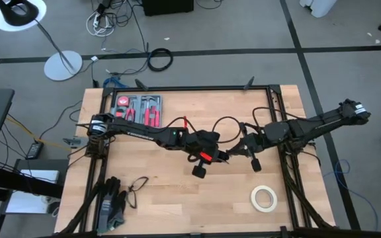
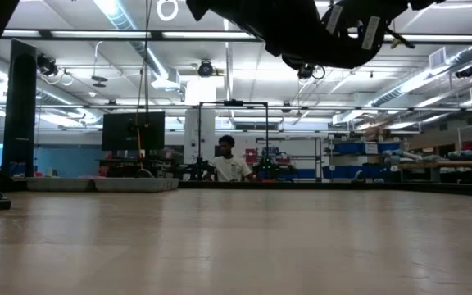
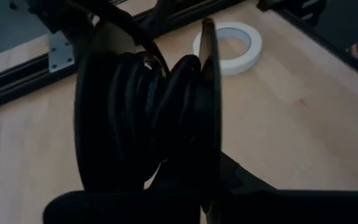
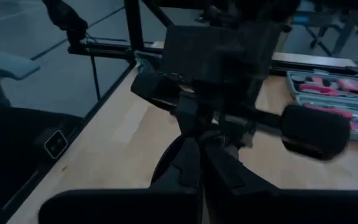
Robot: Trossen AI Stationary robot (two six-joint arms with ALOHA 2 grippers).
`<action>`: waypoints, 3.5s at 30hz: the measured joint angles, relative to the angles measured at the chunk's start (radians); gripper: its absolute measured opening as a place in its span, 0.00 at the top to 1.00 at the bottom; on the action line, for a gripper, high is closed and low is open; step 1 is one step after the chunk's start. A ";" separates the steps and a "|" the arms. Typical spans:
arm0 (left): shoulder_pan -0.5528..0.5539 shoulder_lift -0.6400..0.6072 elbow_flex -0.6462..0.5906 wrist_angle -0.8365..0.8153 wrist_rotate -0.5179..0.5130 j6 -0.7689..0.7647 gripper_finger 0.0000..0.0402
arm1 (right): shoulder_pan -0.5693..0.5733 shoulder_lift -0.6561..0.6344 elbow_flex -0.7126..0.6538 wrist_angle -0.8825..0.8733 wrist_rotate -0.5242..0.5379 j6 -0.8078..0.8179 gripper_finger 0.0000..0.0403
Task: Coil cords
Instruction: Coil the black wire onto the spool
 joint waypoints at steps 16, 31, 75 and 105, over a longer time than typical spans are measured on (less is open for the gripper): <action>0.001 0.019 -0.001 0.146 0.359 -0.020 1.00 | -0.105 0.014 0.000 0.083 -0.233 -0.162 1.00; 0.039 0.019 -0.002 0.090 0.443 -0.068 1.00 | -0.090 0.168 0.000 0.202 -0.096 -0.156 1.00; 0.012 0.014 -0.002 0.182 0.299 0.203 1.00 | 0.007 0.110 0.002 0.123 -0.016 0.152 0.96; -0.018 -0.022 0.006 0.236 0.090 0.357 1.00 | -0.004 0.065 0.003 0.072 0.087 0.158 0.98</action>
